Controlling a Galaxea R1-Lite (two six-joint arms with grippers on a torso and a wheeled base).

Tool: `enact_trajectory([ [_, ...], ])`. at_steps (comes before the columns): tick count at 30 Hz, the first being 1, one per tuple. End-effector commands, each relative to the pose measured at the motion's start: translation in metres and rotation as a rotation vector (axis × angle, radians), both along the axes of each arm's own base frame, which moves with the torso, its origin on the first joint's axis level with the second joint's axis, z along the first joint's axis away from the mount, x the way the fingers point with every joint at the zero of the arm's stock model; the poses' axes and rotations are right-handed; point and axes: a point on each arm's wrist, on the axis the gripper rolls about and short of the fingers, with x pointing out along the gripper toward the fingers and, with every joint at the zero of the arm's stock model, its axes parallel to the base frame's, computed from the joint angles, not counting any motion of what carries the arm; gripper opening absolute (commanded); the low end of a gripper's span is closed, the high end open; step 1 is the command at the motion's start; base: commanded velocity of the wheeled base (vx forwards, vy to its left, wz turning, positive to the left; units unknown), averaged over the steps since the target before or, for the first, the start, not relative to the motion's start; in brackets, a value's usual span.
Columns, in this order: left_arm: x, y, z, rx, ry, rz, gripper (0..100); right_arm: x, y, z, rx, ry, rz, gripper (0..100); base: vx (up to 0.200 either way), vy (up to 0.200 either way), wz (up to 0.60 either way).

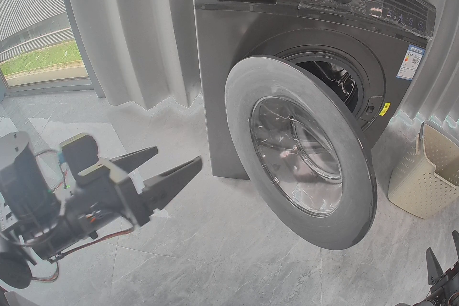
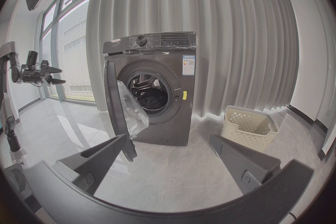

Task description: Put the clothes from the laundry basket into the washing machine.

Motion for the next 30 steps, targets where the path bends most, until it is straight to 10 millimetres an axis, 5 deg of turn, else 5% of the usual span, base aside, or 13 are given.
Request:
enact_trajectory([
  [1, -0.071, 0.068, -0.006, 0.066, -0.104, 0.109, 100, 0.0, 0.0, -0.005, -0.002, 0.004, 0.0, 100, 0.0, 0.0, 0.0],
  [5, -0.091, 0.09, -0.029, 0.117, -0.073, 0.172, 100, 0.0, 0.0, -0.005, -0.006, 0.004, -0.001, 100, 0.0, 0.0, 0.0],
  [14, -0.131, 0.12, -0.04, 0.123, -0.152, 0.336, 100, 0.0, 0.0, -0.005, -0.014, 0.004, 0.0, 100, 0.0, 0.0, 0.0],
  [24, -0.175, 0.135, -0.066, 0.15, -0.211, 0.53, 100, 0.0, 0.001, -0.004, -0.054, -0.008, 0.049, 100, 0.0, 0.0, 0.0],
  [30, -0.183, 0.135, -0.081, 0.169, -0.201, 0.586, 100, 0.0, 0.001, -0.004, -0.054, -0.01, 0.049, 100, 0.0, 0.0, 0.0],
])
